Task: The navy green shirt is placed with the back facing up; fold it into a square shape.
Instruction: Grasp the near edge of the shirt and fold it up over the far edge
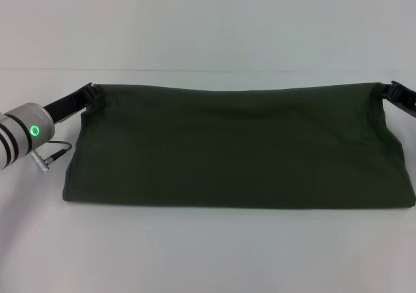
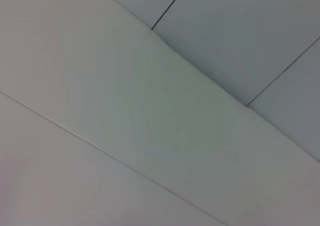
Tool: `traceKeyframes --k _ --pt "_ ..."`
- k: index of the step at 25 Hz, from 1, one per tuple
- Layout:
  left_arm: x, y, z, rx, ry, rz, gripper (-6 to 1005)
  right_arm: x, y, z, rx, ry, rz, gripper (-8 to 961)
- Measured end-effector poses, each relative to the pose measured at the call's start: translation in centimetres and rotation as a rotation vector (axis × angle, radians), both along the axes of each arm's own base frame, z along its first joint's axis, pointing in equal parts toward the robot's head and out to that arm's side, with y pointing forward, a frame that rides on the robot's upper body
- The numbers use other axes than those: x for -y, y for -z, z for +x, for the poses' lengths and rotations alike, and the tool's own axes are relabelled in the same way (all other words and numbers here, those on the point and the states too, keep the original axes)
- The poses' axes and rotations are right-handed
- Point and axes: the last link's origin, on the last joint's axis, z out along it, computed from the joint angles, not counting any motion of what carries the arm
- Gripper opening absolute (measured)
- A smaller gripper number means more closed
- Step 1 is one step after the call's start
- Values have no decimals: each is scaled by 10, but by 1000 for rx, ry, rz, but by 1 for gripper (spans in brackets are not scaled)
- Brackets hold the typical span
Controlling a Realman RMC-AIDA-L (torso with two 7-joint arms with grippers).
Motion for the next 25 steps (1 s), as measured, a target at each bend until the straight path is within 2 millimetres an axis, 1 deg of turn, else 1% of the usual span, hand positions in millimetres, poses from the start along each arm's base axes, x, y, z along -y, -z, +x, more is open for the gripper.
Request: traceKeyframes --k 6,14,18,25 --pt "-2 0 0 -10 -18 17 11 -5 3 -4 25 4 12 31" --pt "-5 2 2 -11 -11 54 9 -11 6 -10 43 3 25 57" --pt "-6 4 5 -6 4 68 10 -12 8 -11 51 -2 36 69" --pt "-8 11 9 26 -18 87 18 -14 11 -12 72 3 46 92"
